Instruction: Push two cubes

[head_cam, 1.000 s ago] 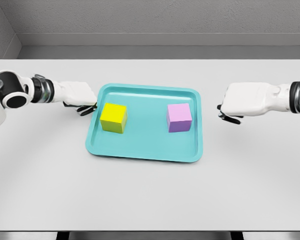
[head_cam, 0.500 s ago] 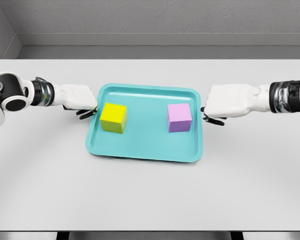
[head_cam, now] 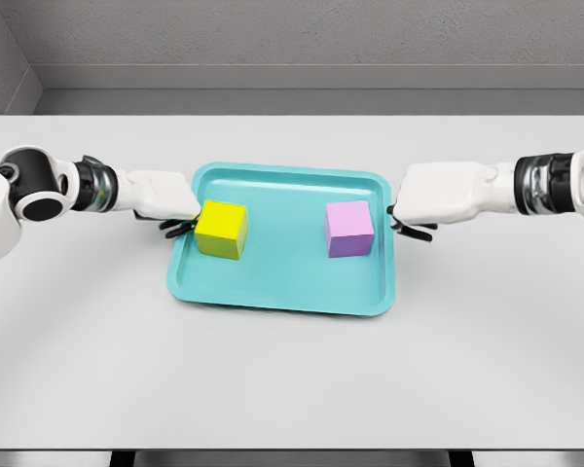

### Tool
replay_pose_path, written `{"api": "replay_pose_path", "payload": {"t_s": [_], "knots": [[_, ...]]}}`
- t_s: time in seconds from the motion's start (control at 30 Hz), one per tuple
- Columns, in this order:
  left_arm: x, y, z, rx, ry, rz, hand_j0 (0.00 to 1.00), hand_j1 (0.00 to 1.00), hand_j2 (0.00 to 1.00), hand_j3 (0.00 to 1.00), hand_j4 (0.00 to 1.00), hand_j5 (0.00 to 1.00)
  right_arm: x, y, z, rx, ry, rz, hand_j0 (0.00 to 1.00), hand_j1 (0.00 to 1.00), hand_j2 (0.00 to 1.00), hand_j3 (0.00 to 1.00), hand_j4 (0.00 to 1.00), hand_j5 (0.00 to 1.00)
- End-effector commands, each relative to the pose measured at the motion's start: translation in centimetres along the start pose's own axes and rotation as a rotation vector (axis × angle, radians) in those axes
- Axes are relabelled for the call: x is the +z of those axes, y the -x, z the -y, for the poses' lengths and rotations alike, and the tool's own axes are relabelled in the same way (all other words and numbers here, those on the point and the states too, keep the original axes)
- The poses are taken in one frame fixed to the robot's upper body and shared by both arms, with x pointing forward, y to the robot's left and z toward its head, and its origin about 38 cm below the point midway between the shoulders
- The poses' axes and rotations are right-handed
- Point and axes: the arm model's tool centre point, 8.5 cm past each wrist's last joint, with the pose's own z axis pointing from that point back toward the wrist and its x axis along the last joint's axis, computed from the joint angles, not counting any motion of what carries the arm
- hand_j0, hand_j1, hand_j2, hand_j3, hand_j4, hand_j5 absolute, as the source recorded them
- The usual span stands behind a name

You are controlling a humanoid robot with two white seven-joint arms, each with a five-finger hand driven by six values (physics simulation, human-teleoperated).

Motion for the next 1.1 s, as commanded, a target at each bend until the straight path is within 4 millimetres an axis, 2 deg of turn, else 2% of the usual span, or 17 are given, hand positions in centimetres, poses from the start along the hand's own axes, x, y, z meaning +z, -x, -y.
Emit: {"api": "replay_pose_path", "payload": {"t_s": [0.0, 0.1, 0.27, 0.37, 0.5, 0.83, 1.07], "knots": [[-0.2, -0.1, -0.2, 0.002, -0.006, 0.003, 0.03, 0.03, 0.03, 0.03, 0.03, 0.03, -0.4, 0.6, -0.3, -0.024, 0.000, -0.009, 0.00, 0.00, 0.00, 0.00, 0.00, 0.00], [-0.2, -0.1, -0.2, 0.002, -0.006, 0.003, 0.03, 0.03, 0.03, 0.03, 0.03, 0.03, -0.2, 1.7, -0.7, -0.044, -0.010, -0.034, 0.00, 0.00, 0.00, 0.00, 0.00, 0.00], [-0.8, -0.6, -0.5, -0.003, -0.009, 0.019, 0.03, 0.03, 0.03, 0.03, 0.03, 0.03, -1.2, 2.5, -0.2, -0.057, 0.000, -0.036, 0.00, 0.00, 0.00, 0.00, 0.00, 0.00], [-0.9, -0.8, -0.4, -0.004, -0.006, 0.024, 0.04, 0.04, 0.04, 0.04, 0.04, 0.04, -2.5, 2.7, -0.7, -0.074, -0.021, -0.025, 0.00, 0.00, 0.00, 0.00, 0.00, 0.00], [-1.2, -1.1, -0.7, -0.007, -0.013, 0.034, 0.04, 0.04, 0.04, 0.04, 0.04, 0.04, -2.9, 3.2, -2.1, -0.106, -0.058, -0.031, 0.00, 0.00, 0.00, 0.00, 0.00, 0.00], [-1.3, -1.2, -0.9, -0.007, -0.018, 0.038, 0.05, 0.05, 0.05, 0.05, 0.05, 0.05, -4.0, 2.7, -3.1, -0.120, -0.088, -0.007, 0.00, 0.00, 0.00, 0.00, 0.00, 0.00], [-1.4, -1.4, -0.9, 0.015, -0.032, 0.054, 0.05, 0.05, 0.05, 0.05, 0.05, 0.05, -4.5, 2.5, -2.7, -0.112, -0.083, 0.005, 0.00, 0.00, 0.00, 0.00, 0.00, 0.00]]}}
